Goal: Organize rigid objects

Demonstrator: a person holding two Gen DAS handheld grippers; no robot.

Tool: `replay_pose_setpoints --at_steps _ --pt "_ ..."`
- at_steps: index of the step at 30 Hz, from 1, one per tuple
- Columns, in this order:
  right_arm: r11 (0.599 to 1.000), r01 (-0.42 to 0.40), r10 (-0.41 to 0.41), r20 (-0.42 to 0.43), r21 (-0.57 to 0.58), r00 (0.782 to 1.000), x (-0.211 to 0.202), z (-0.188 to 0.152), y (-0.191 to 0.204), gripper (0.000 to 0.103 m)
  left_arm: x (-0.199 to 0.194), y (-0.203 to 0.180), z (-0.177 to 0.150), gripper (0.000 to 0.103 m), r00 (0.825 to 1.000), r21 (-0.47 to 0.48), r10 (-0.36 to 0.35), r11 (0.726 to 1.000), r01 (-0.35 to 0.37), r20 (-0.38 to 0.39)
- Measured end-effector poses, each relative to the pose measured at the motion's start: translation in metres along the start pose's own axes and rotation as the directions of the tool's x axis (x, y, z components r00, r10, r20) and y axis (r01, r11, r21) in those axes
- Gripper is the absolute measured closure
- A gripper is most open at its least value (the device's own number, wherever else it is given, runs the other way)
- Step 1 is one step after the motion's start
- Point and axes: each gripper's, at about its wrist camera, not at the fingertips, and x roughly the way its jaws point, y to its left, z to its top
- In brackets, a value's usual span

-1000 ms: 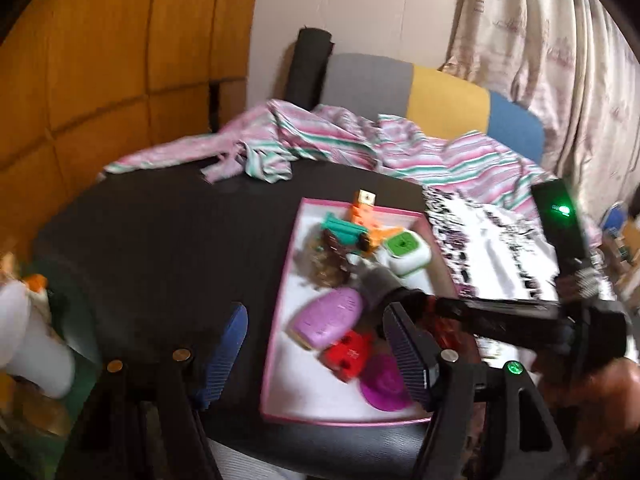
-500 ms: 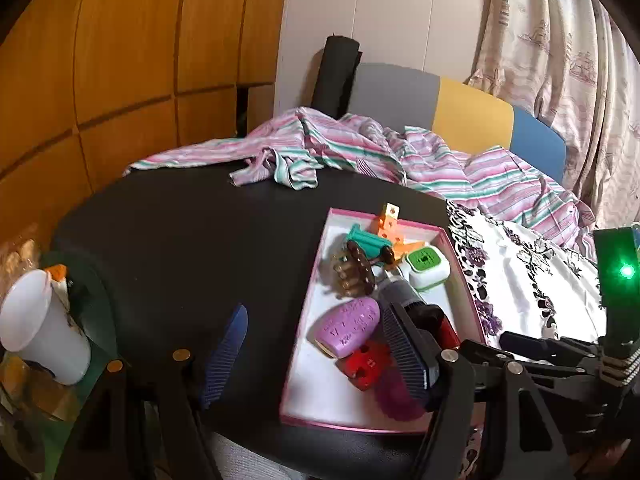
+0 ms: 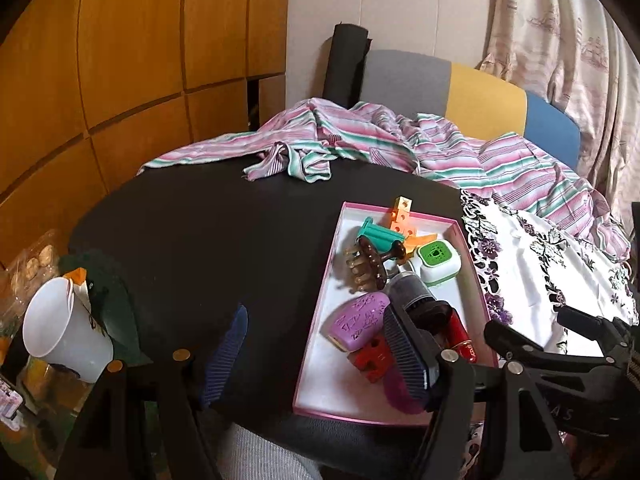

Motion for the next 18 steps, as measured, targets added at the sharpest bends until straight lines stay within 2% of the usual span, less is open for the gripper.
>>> replay_pose_setpoints --at_steps 3,8,11,14,18 --pt "0.999 0.035 -0.035 -0.003 0.021 0.999 -0.001 0.002 -0.002 0.000 0.003 0.004 0.000 0.031 0.999 -0.014 0.036 0.999 -0.036 -0.018" --pt "0.997 0.057 -0.057 -0.013 0.047 0.998 0.000 0.003 -0.006 0.000 0.011 0.006 0.000 0.033 0.995 -0.013 0.055 0.998 -0.057 -0.079" --pt "0.996 0.062 -0.060 -0.026 0.061 0.998 0.004 0.003 -0.007 0.000 0.019 0.003 0.000 0.043 0.990 0.003 0.059 0.998 -0.059 -0.125" --pt "0.995 0.079 -0.078 -0.029 0.061 0.997 0.006 0.004 -0.007 0.000 0.024 -0.001 -0.001 0.043 0.985 0.015 0.048 0.999 -0.047 -0.167" --pt "0.993 0.088 -0.086 -0.030 0.075 0.996 0.007 0.005 -0.009 0.000 0.026 -0.007 0.000 0.043 0.983 0.033 0.051 0.998 -0.046 -0.174"
